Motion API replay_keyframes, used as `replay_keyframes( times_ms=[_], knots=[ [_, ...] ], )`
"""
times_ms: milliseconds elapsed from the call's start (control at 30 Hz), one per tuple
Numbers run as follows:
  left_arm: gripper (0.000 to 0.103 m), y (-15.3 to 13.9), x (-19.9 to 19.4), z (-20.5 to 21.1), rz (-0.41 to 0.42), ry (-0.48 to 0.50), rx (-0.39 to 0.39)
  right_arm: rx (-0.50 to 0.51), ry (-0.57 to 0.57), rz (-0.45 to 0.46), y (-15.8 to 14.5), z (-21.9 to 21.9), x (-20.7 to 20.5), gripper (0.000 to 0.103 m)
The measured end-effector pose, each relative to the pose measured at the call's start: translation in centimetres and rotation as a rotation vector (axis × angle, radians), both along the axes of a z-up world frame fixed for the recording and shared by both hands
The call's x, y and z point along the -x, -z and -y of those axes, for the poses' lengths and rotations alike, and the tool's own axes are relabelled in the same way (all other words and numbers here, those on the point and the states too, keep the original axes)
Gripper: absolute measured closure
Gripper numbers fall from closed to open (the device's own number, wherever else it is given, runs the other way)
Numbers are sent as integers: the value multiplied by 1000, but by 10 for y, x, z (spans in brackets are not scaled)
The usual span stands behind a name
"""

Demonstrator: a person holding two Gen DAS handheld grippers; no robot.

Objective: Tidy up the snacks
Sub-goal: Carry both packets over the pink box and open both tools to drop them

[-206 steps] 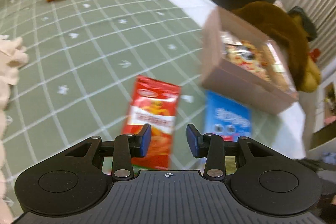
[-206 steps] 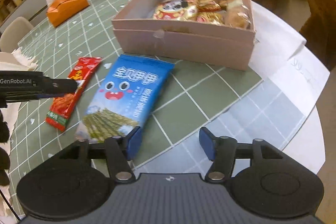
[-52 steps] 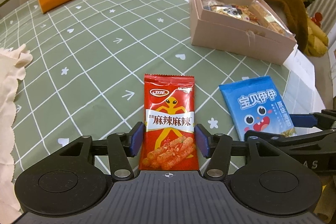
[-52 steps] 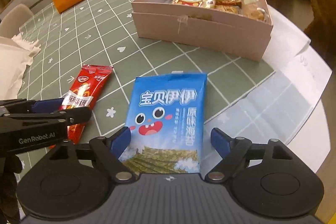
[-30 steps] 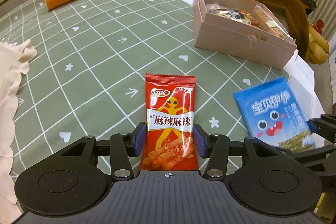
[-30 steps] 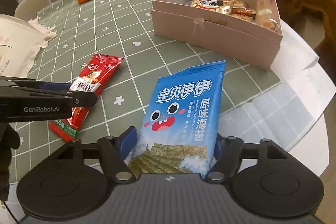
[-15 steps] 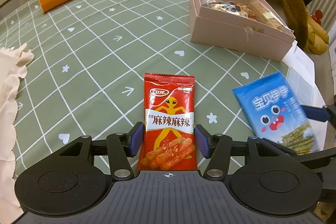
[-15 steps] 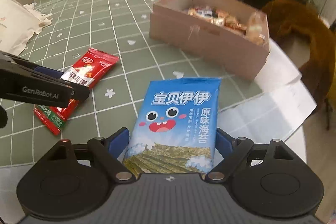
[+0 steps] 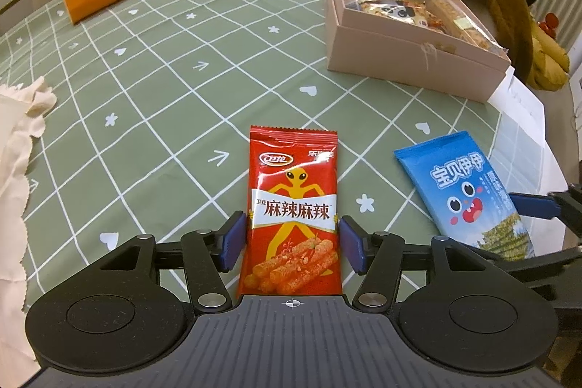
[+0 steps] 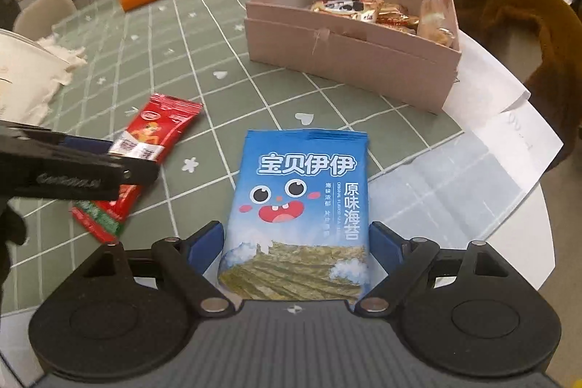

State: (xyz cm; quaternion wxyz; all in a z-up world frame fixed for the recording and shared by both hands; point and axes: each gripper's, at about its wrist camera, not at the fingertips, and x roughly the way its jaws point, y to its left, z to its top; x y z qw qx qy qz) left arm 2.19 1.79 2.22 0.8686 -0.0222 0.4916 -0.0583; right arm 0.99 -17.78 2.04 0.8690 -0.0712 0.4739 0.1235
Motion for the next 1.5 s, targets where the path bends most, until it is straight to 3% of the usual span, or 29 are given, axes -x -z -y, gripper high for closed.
replay_keyframes(
  times_ms=[133, 300, 433, 500, 567, 667, 800, 867, 967, 1033, 1167, 1333, 1500],
  knots=[
    [42, -1, -1, 0, -7, -2, 2, 7, -22, 2, 1, -4, -4, 16],
    [43, -2, -3, -1, -16, -22, 3, -10, -18, 34, -9, 5, -2, 24],
    [52, -6, -8, -6, -35, -64, 43, -50, -2, 82, -26, 15, -4, 25],
    [53, -20, -12, -14, -4, -87, 140, -80, 16, 136, -45, 24, -7, 25],
    [54, -47, -21, -18, 89, -74, 203, -105, 27, 211, -73, 32, -13, 25],
    [53, -103, -51, -13, 241, -11, 242, -127, 54, 336, -129, 46, -36, 24],
    [52, -148, -112, 8, 308, 72, 292, -205, 109, 385, -190, 62, -89, 24],
    [47, -148, -150, 19, 280, 117, 347, -216, 138, 376, -201, 66, -117, 21],
    [47, -114, -203, 31, 169, 169, 437, -276, 154, 256, -191, 66, -165, 16],
    [51, -96, -219, 31, 125, 152, 429, -302, 224, 158, -170, 68, -192, 16],
    [51, -92, -212, 15, 175, 144, 460, -351, 286, 123, -146, 76, -199, 16],
    [51, -84, -170, 3, 238, 169, 364, -328, 298, 127, -116, 69, -174, 16],
    [51, -48, -88, -9, 286, 144, 272, -247, 261, 144, -64, 37, -112, 16]
  ],
)
